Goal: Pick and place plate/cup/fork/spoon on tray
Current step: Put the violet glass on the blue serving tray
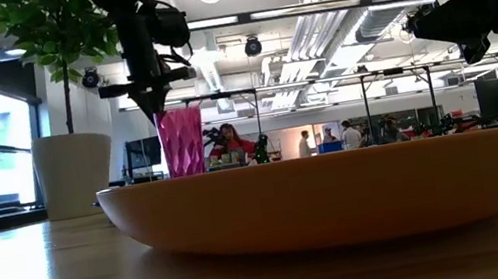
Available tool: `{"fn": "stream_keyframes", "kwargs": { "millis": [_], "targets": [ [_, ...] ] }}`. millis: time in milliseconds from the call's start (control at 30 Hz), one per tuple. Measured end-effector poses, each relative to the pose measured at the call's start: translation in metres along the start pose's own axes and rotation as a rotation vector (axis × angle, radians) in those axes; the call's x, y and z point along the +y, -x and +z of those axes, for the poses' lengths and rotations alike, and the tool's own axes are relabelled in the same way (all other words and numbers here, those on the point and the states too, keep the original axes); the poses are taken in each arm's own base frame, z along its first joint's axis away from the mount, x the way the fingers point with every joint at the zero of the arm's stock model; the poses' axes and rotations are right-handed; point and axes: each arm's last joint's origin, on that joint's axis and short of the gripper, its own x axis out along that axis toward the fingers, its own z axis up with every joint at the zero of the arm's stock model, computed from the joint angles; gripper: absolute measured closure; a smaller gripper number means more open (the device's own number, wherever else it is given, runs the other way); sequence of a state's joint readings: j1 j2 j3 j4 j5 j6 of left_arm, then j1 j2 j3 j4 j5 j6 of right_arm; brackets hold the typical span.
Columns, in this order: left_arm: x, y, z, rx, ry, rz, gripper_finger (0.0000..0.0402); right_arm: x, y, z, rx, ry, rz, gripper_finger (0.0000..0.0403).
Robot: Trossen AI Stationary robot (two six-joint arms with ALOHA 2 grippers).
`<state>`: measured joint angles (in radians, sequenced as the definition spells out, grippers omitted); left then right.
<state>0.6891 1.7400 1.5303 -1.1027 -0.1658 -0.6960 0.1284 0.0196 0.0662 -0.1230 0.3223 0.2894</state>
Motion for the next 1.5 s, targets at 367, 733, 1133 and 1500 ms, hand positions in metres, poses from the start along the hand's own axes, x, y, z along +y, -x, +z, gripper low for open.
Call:
{"fn": "stream_keyframes", "kwargs": {
  "millis": [367,733,1133,1500],
  "targets": [
    [-0.0028,-0.0051,0.0004,0.005,-0.005,0.005,0.0396,0.0,0.0,0.0,0.0,-0.024,0.001,0.034],
    [-0.0027,-0.0052,0.0001,0.008,-0.014,0.006,0.0359,0.0,0.0,0.0,0.0,-0.024,0.0,0.034],
    [-0.0025,-0.0049,0.0005,0.004,-0.016,0.003,0.0332,0.0,0.0,0.0,0.0,-0.024,0.0,0.034],
    [-0.0034,-0.0046,0.0017,-0.009,-0.02,-0.007,0.0303,0.0,0.0,0.0,0.0,-0.024,0.0,0.034]
  ]
}}
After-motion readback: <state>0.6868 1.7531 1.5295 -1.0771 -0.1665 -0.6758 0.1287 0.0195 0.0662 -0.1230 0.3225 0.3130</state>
